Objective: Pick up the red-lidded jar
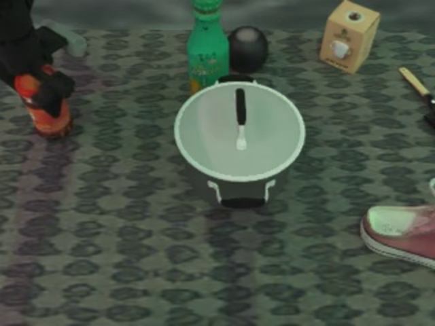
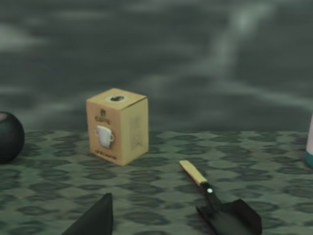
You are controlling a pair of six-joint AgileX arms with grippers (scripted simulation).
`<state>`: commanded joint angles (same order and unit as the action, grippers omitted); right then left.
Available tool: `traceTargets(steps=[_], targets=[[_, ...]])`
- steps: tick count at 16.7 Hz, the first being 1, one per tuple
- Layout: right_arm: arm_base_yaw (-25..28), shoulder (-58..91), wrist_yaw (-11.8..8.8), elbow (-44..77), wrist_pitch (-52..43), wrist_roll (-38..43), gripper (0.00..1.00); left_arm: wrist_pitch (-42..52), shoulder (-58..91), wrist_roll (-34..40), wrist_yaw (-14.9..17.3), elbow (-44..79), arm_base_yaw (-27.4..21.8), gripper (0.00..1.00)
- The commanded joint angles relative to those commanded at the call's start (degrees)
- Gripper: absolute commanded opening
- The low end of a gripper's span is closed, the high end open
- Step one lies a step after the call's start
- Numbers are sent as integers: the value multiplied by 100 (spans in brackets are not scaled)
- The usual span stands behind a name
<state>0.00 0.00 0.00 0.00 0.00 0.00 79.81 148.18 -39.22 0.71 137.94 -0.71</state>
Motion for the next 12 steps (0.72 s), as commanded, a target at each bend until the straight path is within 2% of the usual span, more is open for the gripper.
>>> traceTargets(steps=[8, 12], targets=[[0, 0, 0, 0, 0, 0, 100, -4, -86, -9, -3, -87, -14, 0], [0, 0, 0, 0, 0, 0, 100, 10, -975, -24, -12, -927, 4, 0]])
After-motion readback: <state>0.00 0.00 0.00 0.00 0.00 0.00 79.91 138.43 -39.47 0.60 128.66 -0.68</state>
